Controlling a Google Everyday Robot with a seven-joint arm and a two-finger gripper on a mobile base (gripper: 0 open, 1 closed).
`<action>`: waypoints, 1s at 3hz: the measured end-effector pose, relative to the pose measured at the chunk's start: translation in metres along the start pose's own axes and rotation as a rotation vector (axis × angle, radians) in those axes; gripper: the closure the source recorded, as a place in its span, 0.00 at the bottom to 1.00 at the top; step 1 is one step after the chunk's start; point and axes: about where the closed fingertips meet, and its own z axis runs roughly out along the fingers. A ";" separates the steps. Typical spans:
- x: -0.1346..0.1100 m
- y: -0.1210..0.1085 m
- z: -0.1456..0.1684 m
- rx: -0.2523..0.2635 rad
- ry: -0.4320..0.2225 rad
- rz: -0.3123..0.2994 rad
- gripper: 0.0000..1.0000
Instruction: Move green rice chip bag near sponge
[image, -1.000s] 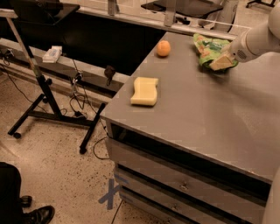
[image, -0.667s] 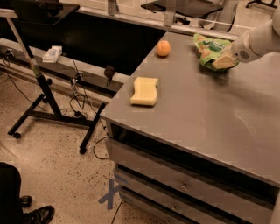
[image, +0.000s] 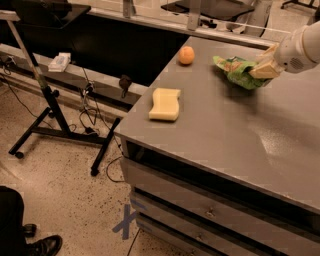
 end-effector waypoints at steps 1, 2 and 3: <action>-0.009 0.045 -0.029 -0.085 -0.017 -0.072 1.00; -0.013 0.090 -0.043 -0.178 -0.039 -0.108 1.00; -0.023 0.118 -0.043 -0.239 -0.070 -0.135 1.00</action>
Offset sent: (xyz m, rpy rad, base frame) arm -0.1473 0.0560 0.0008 0.0205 0.1317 0.3025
